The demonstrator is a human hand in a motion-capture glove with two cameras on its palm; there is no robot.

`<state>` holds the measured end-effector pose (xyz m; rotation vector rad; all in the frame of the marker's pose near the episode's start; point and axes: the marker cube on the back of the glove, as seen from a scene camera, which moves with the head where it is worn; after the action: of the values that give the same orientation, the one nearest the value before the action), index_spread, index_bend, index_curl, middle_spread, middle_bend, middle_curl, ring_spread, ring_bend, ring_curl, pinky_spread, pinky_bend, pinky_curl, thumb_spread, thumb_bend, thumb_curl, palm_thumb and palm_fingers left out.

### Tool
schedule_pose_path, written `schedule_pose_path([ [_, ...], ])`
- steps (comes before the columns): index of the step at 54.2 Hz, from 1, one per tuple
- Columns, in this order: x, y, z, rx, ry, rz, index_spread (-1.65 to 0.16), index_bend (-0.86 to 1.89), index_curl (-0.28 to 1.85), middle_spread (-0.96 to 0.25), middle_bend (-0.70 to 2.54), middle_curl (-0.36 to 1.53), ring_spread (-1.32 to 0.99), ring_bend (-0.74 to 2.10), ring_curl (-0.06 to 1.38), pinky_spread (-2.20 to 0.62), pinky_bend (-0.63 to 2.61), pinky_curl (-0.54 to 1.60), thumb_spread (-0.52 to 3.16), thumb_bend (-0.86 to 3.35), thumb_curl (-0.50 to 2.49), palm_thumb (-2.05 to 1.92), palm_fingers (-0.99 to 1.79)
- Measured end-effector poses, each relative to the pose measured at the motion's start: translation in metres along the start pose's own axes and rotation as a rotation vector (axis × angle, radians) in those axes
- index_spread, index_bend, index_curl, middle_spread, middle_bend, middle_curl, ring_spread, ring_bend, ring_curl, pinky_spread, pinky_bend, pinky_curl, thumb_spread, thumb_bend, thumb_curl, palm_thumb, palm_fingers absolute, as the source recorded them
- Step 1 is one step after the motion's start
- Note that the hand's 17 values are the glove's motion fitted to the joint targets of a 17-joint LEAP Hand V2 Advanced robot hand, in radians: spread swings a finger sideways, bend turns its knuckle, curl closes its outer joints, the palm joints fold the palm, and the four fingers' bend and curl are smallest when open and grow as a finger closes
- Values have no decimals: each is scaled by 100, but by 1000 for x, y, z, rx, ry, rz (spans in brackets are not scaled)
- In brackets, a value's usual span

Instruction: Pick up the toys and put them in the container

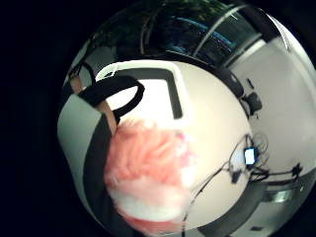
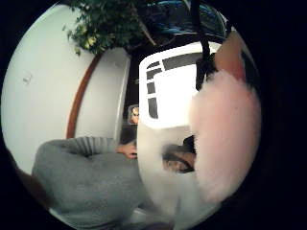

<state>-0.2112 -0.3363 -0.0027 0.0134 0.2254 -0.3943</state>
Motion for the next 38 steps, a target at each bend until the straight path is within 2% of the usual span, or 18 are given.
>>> schedule_pose_path([
  [1, -6, -6, 1, -7, -38, -86, -40, 54, 66, -28, 73, 59, -50, 107, 53, -42, 84, 42, 56, 16, 80, 63, 94],
  [3, -16, -19, 4, -9, -82, -158, -40, 53, 67, -28, 72, 60, -50, 107, 53, -42, 85, 42, 54, 15, 81, 63, 92],
  [9, -28, -41, 25, -26, -94, -158, -41, 50, 71, -28, 71, 63, -51, 107, 55, -41, 89, 43, 50, 14, 86, 62, 87],
  [13, -28, -40, 52, -192, -54, -117, -42, 41, 71, -29, 67, 64, -50, 106, 56, -39, 96, 45, 52, 14, 88, 63, 73],
  [14, -27, -38, 58, -242, -40, -106, -43, 26, 68, -29, 58, 61, -49, 104, 55, -36, 98, 46, 62, 10, 87, 55, 39],
  [15, -25, -36, 63, -286, -27, -98, -41, 26, 71, -29, 58, 62, -48, 107, 59, -34, 99, 49, 71, 9, 85, 51, 31],
  [16, -23, -34, 68, -319, -17, -92, -40, 22, 71, -27, 46, 59, -46, 100, 57, -31, 105, 51, 79, 3, 81, 41, 8],
  [17, -21, -32, 72, -342, -10, -88, -39, 13, 68, -23, 30, 54, -41, 86, 55, -26, 115, 55, 83, -6, 75, 29, -33],
  [18, -19, -29, 75, -354, -7, -84, -38, 8, 65, -19, 24, 52, -34, 71, 51, -22, 117, 54, 85, -11, 72, 21, -56],
  [21, -13, -22, 80, -359, -16, -70, -36, 0, 52, -14, 14, 46, -24, 46, 42, -14, 111, 48, 90, -12, 65, 6, -63],
  [25, -5, -12, 81, -358, -43, -51, -33, 0, 42, -10, 8, 40, -16, 29, 34, -6, 103, 44, 94, -9, 58, -4, -58],
  [38, 30, 21, 71, -339, -55, 15, -30, 6, 27, -6, 5, 28, -4, 16, 28, 5, 91, 38, 102, -8, 43, -9, -45],
])
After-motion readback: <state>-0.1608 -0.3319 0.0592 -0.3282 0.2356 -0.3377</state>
